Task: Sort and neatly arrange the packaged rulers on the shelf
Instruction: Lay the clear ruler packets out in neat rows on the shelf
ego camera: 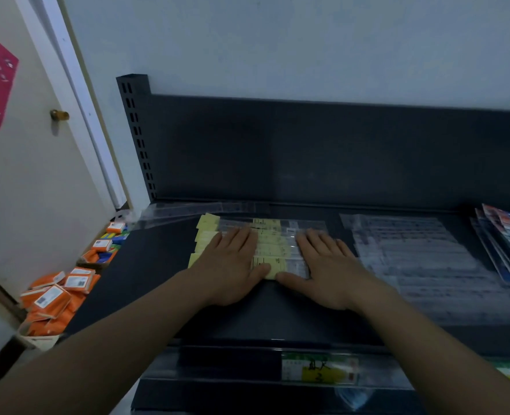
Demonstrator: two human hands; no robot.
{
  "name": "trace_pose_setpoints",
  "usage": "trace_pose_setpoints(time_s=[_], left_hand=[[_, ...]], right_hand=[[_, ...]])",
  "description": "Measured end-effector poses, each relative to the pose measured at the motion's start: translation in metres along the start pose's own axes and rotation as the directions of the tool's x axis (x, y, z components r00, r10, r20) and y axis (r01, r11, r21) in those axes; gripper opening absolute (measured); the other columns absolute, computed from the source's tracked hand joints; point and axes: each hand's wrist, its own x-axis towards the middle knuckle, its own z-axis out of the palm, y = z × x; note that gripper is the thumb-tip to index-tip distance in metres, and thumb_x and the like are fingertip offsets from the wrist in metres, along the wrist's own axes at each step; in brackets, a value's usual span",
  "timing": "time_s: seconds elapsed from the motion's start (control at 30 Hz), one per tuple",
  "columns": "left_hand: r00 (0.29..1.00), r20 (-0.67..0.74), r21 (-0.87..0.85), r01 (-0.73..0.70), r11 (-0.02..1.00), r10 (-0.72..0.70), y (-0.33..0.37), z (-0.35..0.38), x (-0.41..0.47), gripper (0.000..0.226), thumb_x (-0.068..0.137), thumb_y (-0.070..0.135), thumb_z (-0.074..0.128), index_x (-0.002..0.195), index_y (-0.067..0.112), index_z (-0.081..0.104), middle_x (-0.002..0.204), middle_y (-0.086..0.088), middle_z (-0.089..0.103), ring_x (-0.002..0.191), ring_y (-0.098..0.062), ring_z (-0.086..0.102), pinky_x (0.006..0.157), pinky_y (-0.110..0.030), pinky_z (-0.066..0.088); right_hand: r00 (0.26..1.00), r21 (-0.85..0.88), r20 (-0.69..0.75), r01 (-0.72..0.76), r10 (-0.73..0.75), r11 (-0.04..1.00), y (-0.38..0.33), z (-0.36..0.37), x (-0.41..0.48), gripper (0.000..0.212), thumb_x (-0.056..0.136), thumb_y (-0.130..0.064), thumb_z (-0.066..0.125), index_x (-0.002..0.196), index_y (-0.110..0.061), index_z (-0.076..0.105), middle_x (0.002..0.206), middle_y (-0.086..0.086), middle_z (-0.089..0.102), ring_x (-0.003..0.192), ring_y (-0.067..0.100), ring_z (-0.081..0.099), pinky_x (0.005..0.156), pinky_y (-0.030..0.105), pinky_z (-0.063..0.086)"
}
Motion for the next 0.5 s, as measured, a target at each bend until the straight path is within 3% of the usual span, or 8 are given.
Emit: trace_pose_setpoints(time_s=[0.17, 0.5], left_hand=[[0.997, 0.071, -0.007, -0.012, 1.0, 0.012, 0.004, 0.003, -0.017, 0.074, 0.097, 0.059, 0.014, 0.152, 0.019, -0.016, 0.159, 0.0, -0.023, 0.146, -0.017, -0.022, 0.12, -0.04, -0.009], [0.981, 0.181, -0.047, -0.063, 0.997, 0.071, -0.002, 0.001, -0.047, 0.063, 0.101, 0.051, 0.015, 0.15, 0.031, -0.02, 0.156, 0.002, -0.031, 0.142, -0.014, -0.03, 0.118, -0.039, -0.016]], right_hand=[[0.998, 0.003, 0.059, -0.013, 0.013, 1.0, -0.005, 0.005, -0.018, 0.085, 0.088, -0.072, 0.011, 0.148, -0.02, -0.022, 0.154, 0.0, -0.029, 0.141, 0.016, -0.028, 0.117, 0.039, -0.015], [0.986, 0.058, 0.161, 0.022, -0.031, 0.998, -0.003, 0.006, -0.052, 0.067, 0.097, -0.058, 0.014, 0.144, -0.033, -0.027, 0.151, -0.004, -0.035, 0.139, 0.017, -0.033, 0.116, 0.039, -0.017]])
